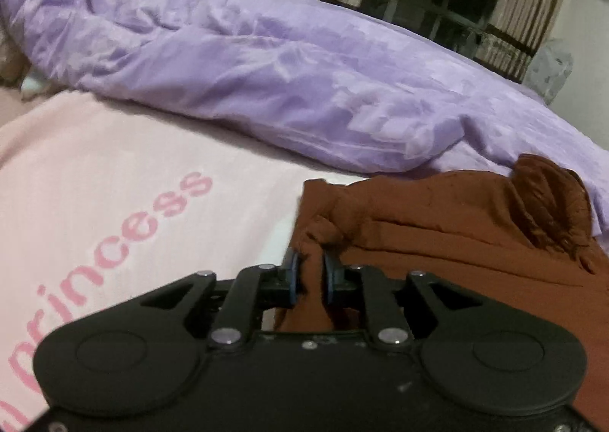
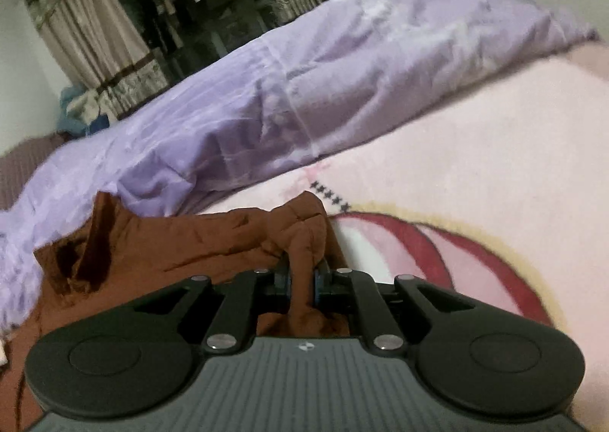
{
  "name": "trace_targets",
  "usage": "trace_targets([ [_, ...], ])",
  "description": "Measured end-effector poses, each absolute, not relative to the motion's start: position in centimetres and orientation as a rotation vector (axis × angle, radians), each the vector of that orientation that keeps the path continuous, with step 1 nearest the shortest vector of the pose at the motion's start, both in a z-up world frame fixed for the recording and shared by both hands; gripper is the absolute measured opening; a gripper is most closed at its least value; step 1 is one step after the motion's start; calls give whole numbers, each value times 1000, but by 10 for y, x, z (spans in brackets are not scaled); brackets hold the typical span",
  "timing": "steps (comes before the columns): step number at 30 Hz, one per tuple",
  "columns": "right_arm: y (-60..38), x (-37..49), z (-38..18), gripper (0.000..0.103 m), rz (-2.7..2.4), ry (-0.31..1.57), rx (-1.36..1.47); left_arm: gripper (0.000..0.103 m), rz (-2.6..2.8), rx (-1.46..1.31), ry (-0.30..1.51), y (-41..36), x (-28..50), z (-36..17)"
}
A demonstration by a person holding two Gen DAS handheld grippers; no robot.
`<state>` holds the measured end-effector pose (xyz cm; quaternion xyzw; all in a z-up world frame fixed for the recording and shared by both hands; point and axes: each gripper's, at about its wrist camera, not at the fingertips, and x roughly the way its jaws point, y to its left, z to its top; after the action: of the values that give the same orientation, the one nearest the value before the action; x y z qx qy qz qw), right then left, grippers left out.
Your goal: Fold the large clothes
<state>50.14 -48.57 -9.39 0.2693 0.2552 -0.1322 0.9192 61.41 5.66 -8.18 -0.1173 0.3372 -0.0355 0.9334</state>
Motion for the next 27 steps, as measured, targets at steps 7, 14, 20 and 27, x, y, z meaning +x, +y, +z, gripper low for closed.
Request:
trace_targets([
  [7, -474, 475, -61, 56, -356, 474, 486, 56, 21, -210, 617, 69, 593, -44],
  [14, -397, 431, -9, 56, -208, 339, 347, 54, -44, -36, 431, 22, 513, 22],
  [20, -304, 427, -11, 37, -17, 358, 224, 54, -300, -34, 510, -39, 473, 1],
  [27, -247, 454, -52, 29, 37, 482, 166, 54, -360, 46, 618, -96, 476, -54],
])
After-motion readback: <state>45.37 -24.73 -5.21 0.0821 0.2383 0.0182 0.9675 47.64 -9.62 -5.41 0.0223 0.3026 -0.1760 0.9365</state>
